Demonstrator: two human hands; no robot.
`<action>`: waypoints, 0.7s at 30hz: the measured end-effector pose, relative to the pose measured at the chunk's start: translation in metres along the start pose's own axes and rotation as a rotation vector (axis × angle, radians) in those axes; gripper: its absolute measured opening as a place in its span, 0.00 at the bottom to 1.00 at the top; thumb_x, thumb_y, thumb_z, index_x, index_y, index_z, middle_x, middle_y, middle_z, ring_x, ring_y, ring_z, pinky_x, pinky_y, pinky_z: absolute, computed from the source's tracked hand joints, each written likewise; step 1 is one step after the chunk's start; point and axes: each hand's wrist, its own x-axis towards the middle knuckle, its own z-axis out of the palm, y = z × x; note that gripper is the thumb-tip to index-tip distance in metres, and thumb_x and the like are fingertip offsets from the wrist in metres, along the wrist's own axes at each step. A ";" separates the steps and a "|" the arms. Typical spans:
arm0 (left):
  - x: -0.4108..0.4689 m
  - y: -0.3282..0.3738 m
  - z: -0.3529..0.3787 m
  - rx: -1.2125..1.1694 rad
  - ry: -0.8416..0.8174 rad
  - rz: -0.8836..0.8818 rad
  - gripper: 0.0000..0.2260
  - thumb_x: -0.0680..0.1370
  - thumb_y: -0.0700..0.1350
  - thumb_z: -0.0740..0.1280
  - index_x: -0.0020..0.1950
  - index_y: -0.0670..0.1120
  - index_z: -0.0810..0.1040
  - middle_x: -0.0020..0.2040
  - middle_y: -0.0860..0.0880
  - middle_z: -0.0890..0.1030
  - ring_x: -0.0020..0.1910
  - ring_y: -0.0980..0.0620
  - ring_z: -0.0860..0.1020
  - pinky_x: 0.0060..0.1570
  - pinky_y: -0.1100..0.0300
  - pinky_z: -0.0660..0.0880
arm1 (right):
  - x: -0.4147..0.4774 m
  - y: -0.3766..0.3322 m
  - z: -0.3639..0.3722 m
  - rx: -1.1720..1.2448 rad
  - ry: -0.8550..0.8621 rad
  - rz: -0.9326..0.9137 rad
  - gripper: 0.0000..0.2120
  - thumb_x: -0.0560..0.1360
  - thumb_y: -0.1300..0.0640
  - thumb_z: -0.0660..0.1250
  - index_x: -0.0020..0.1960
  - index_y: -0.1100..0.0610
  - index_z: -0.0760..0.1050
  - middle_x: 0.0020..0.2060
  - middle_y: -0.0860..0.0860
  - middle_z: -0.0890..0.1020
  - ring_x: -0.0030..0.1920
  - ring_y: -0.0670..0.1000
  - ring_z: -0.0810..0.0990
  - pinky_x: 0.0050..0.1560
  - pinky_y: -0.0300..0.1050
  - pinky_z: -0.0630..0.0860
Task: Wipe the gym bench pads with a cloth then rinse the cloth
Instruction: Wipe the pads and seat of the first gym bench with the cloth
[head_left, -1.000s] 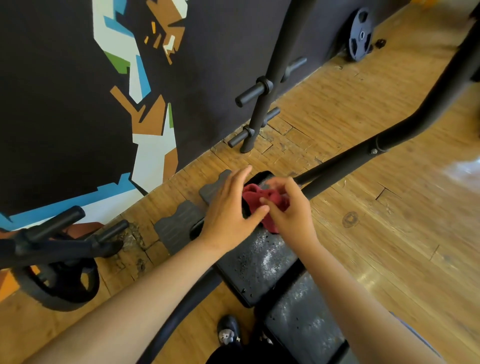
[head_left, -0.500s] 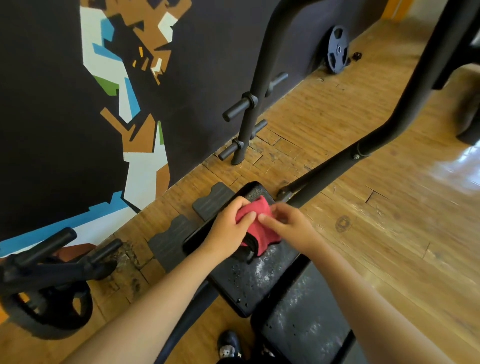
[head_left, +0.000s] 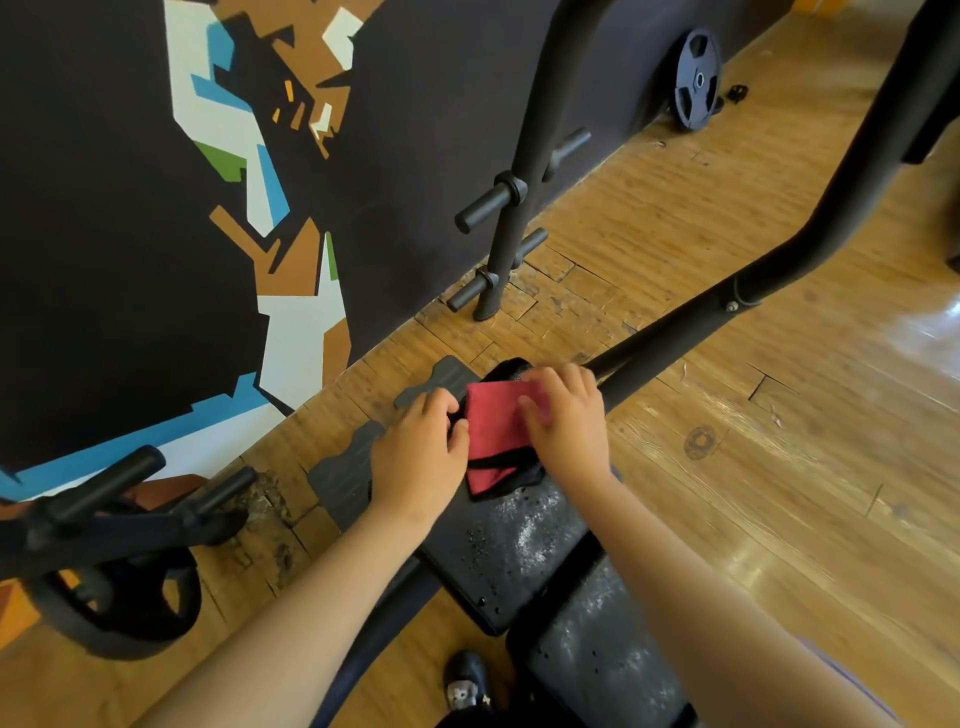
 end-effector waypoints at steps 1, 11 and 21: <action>0.004 -0.005 0.003 0.046 0.048 0.055 0.05 0.79 0.46 0.65 0.52 0.47 0.74 0.46 0.51 0.78 0.46 0.50 0.76 0.39 0.53 0.76 | -0.005 -0.002 0.006 -0.016 0.026 -0.001 0.13 0.75 0.53 0.67 0.58 0.54 0.78 0.60 0.53 0.77 0.62 0.58 0.71 0.62 0.58 0.70; 0.017 -0.018 0.028 0.274 -0.090 -0.062 0.17 0.83 0.53 0.48 0.50 0.47 0.73 0.39 0.48 0.80 0.36 0.47 0.80 0.37 0.52 0.78 | -0.023 -0.023 0.051 -0.133 -0.043 0.053 0.29 0.78 0.36 0.51 0.76 0.46 0.60 0.76 0.51 0.59 0.78 0.55 0.49 0.74 0.64 0.44; 0.017 -0.018 0.030 0.290 -0.067 -0.063 0.16 0.83 0.51 0.50 0.47 0.46 0.74 0.34 0.48 0.79 0.31 0.45 0.78 0.28 0.57 0.72 | -0.011 0.016 0.042 -0.132 -0.064 -0.189 0.22 0.83 0.50 0.49 0.75 0.54 0.62 0.75 0.54 0.62 0.77 0.54 0.54 0.75 0.56 0.53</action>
